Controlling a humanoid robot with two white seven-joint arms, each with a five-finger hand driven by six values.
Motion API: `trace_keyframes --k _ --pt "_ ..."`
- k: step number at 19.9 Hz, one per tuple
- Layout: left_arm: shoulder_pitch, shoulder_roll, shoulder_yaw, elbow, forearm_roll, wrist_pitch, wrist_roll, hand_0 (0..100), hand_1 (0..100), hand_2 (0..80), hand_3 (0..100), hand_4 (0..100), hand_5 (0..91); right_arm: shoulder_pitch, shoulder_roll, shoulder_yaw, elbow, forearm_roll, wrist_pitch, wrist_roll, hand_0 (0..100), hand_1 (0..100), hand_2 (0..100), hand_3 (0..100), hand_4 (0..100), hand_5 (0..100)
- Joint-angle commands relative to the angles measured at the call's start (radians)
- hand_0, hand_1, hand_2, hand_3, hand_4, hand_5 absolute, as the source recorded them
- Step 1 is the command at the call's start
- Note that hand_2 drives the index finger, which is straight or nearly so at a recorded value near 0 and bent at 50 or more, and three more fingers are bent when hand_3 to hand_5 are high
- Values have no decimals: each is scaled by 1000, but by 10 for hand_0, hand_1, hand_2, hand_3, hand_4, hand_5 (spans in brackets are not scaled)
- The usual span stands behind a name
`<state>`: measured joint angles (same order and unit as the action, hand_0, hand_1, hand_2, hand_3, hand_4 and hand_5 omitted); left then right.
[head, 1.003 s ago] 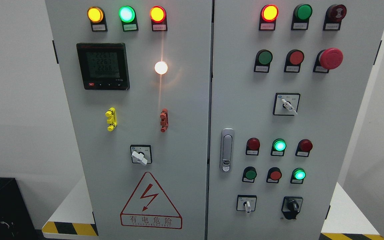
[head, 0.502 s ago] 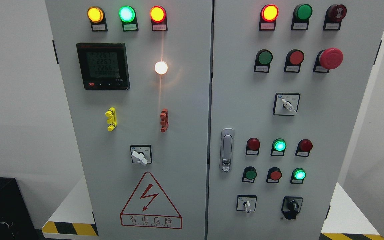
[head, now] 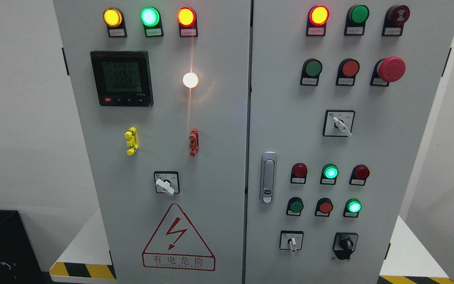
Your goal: Flip black knob to close circuit
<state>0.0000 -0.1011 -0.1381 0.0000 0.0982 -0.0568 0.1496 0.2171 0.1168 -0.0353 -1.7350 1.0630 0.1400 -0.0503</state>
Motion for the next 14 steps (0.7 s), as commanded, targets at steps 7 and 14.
trace_keyframes --k 7,14 --pt "23 0 0 -29 0 0 1 120 556 0 0 0 0 -136 4 -25 -81 121 58 69 0 19 858 1000 1000 1000" --pt "23 0 0 -29 0 0 1 120 556 0 0 0 0 -211 9 -48 -54 170 81 69 0 13 858 1000 1000 1000"
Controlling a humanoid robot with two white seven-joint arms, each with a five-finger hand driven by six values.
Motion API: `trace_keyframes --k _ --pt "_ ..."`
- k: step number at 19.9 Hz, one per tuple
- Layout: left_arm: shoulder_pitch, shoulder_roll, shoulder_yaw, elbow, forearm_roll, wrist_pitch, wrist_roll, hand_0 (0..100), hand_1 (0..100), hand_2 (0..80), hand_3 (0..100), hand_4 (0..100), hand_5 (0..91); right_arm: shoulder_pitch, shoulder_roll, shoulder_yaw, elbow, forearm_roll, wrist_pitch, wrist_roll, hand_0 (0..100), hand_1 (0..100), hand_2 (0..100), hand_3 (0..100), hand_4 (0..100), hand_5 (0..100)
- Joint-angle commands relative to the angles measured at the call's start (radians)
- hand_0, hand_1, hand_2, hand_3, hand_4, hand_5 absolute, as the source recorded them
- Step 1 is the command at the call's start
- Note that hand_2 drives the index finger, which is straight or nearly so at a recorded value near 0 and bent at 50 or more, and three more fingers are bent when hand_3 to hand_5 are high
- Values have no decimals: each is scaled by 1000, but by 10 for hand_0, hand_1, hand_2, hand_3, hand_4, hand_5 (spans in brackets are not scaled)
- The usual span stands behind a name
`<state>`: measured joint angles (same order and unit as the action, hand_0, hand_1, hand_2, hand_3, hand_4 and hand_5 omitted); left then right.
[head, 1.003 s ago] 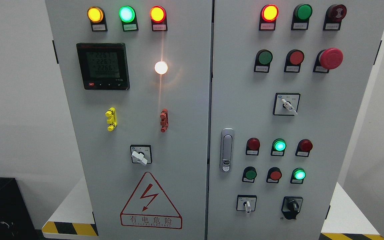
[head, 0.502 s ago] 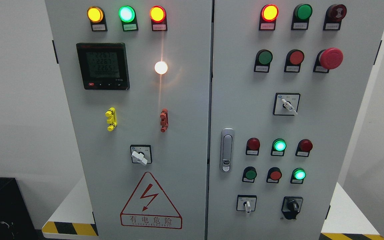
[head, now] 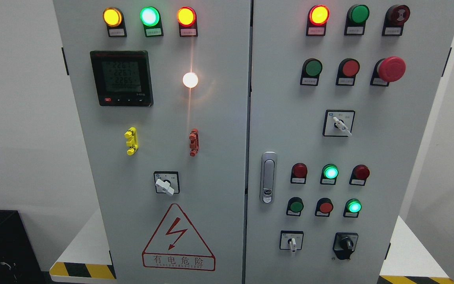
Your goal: Flip black knob to close circuit
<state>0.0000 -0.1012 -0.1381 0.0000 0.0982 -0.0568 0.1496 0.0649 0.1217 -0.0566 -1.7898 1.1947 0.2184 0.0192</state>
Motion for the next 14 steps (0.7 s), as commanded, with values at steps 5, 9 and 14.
trace_keyframes --k 5,9,14 --pt "23 0 0 -29 0 0 1 120 556 0 0 0 0 -126 6 -48 41 81 4 1 0 17 845 1000 998 1000" --pt "23 0 0 -29 0 0 1 120 556 0 0 0 0 -157 7 -54 79 112 4 2 0 19 843 1000 995 1000" --pt "23 0 0 -29 0 0 1 120 556 0 0 0 0 -201 9 -75 110 134 4 25 0 22 843 1000 994 1000"
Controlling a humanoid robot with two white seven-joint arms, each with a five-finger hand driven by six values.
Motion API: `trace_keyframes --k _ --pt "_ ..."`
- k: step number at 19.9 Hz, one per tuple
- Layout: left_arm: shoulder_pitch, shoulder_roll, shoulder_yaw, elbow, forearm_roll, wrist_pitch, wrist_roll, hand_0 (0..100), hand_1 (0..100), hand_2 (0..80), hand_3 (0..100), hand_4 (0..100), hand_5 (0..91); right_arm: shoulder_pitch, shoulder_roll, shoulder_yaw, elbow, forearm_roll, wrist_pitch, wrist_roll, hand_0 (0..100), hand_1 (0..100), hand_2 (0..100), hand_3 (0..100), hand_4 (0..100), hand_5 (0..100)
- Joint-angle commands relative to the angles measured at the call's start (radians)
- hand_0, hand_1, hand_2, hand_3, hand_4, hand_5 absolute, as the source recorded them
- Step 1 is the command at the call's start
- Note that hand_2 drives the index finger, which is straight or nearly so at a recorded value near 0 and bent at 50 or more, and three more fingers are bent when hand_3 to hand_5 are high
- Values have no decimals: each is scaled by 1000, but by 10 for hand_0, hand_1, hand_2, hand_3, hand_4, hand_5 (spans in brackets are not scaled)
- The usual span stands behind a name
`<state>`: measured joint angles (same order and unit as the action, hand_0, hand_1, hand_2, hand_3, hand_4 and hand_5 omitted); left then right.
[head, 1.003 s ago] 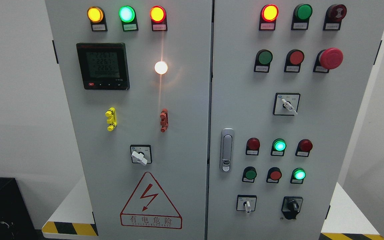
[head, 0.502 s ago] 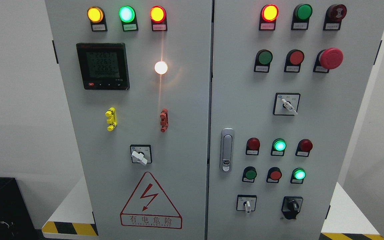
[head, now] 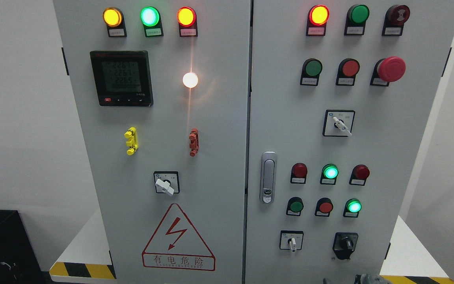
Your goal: Flip black knob to close circuit
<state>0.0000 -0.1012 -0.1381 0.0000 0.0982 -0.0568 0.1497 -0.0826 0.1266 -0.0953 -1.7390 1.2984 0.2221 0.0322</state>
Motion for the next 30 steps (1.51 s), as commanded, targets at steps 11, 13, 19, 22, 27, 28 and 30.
trace_keyframes --k 11,13,19,22,27,28,30 --pt "21 0 0 -29 0 0 1 120 556 0 0 0 0 -95 4 -67 82 38 5 23 0 33 843 1000 994 1000" --pt "23 0 0 -29 0 0 1 120 556 0 0 0 0 -98 2 -72 85 39 5 25 0 33 844 1000 994 1000" --pt "23 0 0 -29 0 0 1 120 556 0 0 0 0 -124 4 -87 101 50 5 25 0 35 846 1000 994 1000" --pt "23 0 0 -29 0 0 1 120 556 0 0 0 0 -132 4 -87 110 50 14 26 0 35 846 1000 994 1000" --pt "23 0 0 -29 0 0 1 120 556 0 0 0 0 -147 4 -95 118 50 17 26 0 36 847 1000 994 1000" --pt "23 0 0 -29 0 0 1 120 556 0 0 0 0 -151 4 -95 118 50 17 26 0 36 846 1000 993 1000" --pt "21 0 0 -29 0 0 1 120 556 0 0 0 0 -154 4 -95 118 50 17 26 0 36 844 1000 993 1000"
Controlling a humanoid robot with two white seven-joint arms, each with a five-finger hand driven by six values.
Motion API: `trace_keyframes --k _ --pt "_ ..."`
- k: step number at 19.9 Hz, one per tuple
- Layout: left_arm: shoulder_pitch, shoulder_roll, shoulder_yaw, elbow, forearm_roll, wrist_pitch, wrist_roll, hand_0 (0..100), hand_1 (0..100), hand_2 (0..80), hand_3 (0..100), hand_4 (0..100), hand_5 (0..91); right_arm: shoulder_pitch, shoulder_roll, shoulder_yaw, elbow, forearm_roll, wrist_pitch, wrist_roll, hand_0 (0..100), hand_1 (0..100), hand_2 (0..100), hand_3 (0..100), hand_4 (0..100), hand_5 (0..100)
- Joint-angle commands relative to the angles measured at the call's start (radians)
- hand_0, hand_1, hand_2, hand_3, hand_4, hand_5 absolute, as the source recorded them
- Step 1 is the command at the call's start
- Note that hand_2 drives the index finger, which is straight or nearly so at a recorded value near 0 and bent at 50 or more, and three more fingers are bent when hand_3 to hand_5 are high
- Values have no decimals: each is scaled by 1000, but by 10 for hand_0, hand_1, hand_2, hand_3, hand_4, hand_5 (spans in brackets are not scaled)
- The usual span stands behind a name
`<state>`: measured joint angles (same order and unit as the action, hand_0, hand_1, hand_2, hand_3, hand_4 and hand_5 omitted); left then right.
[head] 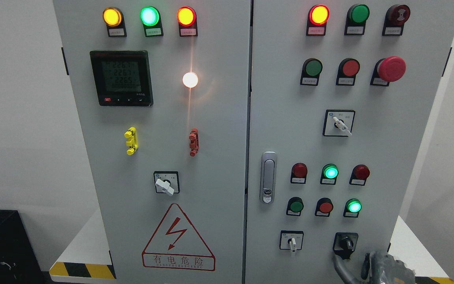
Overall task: Flip black knob to close circuit
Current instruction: 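Raise the right hand up to the black rotary knob, then grip the black knob with the right hand and twist it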
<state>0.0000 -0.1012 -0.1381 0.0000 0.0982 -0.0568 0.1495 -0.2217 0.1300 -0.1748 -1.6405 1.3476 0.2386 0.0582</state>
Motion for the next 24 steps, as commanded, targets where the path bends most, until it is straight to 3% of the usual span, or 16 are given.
trace_keyframes --k 1,6,24 --pt "21 0 0 -29 0 0 1 120 556 0 0 0 0 -15 0 -17 19 1 1 0 0 36 844 1000 993 1000" --pt "23 0 0 -29 0 0 1 120 556 0 0 0 0 -13 0 -17 13 -1 2 17 0 36 846 1000 992 1000" --pt "23 0 0 -29 0 0 1 120 556 0 0 0 0 -19 -1 -46 11 -16 1 19 0 33 845 1000 990 1000"
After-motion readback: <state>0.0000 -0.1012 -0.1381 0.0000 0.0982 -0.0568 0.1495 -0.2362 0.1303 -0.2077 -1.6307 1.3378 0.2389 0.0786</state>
